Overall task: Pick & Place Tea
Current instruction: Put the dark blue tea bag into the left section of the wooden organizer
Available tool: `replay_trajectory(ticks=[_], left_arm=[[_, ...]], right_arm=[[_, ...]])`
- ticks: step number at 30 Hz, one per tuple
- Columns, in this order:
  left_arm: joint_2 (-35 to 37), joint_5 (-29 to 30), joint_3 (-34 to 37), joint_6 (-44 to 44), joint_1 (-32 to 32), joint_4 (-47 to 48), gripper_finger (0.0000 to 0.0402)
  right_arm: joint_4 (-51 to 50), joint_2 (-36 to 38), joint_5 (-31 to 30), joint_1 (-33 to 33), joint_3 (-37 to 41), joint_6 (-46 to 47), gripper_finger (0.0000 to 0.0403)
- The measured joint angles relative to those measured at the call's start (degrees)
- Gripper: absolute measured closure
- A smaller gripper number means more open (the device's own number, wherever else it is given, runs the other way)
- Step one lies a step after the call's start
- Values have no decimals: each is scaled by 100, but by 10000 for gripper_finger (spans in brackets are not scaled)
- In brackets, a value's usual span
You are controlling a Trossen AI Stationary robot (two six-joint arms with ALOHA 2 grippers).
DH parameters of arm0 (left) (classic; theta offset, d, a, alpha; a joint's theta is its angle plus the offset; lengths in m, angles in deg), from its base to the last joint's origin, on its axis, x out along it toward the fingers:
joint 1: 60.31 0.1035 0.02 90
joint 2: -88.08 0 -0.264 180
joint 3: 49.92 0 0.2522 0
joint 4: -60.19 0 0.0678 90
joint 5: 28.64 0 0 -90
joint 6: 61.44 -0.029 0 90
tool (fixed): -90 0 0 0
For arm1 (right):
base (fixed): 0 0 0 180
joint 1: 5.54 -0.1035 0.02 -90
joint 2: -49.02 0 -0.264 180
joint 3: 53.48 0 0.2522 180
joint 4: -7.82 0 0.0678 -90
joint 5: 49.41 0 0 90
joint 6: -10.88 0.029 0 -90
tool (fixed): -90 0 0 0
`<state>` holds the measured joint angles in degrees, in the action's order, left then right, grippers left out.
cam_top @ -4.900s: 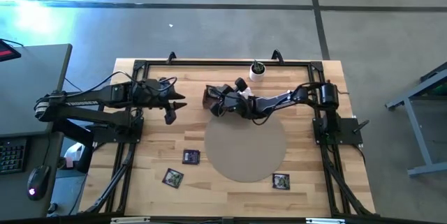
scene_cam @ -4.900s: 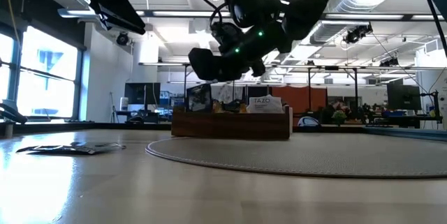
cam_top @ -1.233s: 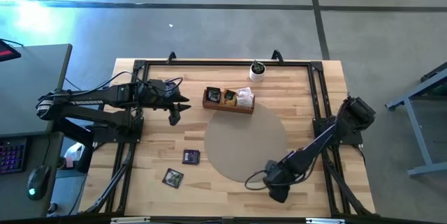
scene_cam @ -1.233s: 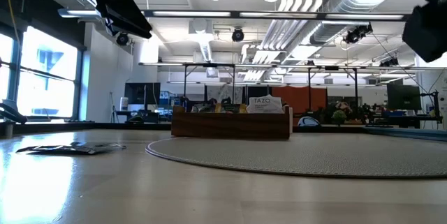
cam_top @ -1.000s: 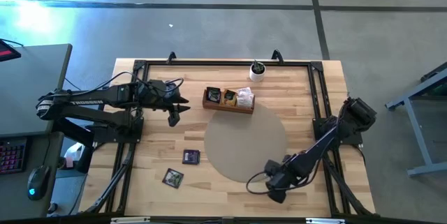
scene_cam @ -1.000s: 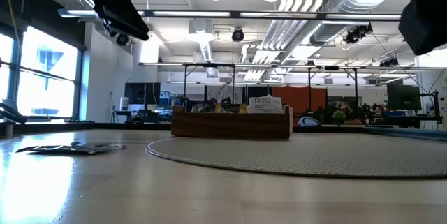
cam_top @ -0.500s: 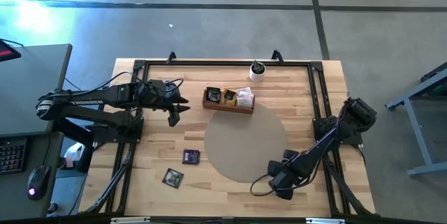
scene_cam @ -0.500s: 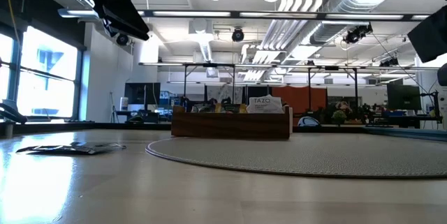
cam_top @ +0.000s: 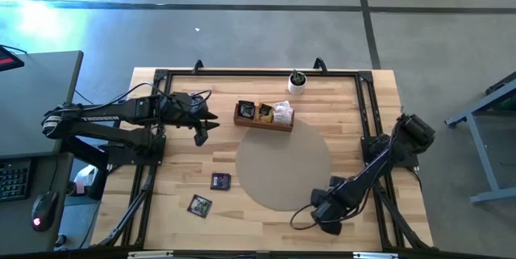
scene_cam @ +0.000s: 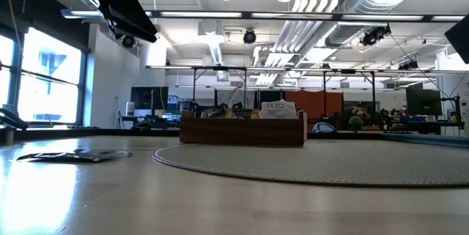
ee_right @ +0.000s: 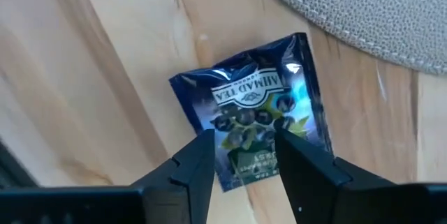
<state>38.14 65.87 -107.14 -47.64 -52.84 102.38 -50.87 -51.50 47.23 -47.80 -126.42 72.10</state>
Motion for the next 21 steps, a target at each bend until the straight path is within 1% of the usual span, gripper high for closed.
replay_trajectory(ticks=[4,10,15,18,21], left_arm=[[-92,0,2,0,0,11,264],[-292,-2,2,0,0,-7,264],[-469,-3,2,1,0,-41,264],[-593,-6,2,1,0,-136,264],[-659,-6,2,0,0,-257,264]], right_arm=[[63,-176,-110,-31,1,-509,257],[412,-436,-453,-9,-26,-2181,257],[807,-471,-1650,5,-17,-3511,257],[1291,-481,-2231,37,-9,-4806,257],[1771,-503,-2649,93,7,-6424,257]])
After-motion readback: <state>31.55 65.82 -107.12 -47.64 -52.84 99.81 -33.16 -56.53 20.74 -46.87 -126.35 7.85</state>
